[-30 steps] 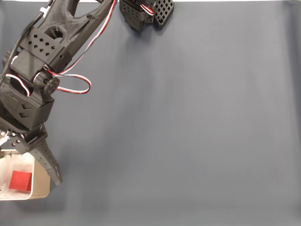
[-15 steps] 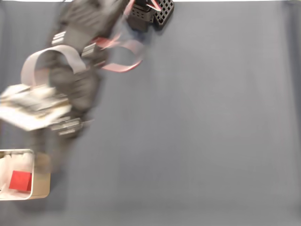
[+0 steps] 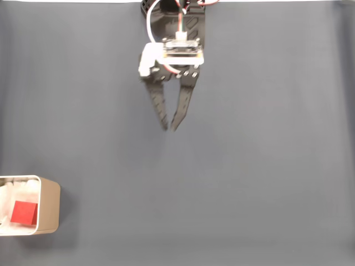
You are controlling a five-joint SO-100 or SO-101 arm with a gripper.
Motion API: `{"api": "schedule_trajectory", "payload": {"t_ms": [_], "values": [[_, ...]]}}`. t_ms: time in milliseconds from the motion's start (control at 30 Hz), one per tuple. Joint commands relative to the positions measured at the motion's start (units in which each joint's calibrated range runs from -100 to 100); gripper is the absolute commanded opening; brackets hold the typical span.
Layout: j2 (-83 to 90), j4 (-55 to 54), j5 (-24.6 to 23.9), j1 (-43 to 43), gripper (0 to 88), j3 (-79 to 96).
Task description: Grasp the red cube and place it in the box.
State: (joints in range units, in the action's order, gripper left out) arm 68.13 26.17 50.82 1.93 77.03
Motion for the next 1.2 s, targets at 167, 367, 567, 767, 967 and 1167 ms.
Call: {"api": "schedule_trajectory", "payload": {"t_ms": [167,367,567,767,967,1167], "values": [[25.5,23.5,0.1,-0.5,0.0,21.6],[30.0,40.7,-1.6,-1.8,0.0,22.8],[31.7,47.7,-1.6,-2.2,0.0,22.8],[31.8,49.7,-1.9,-2.2,0.0,22.8],[31.8,49.7,-1.7,-2.2,0.2,22.8],[31.8,49.7,-1.7,-2.2,0.2,22.8]]}}
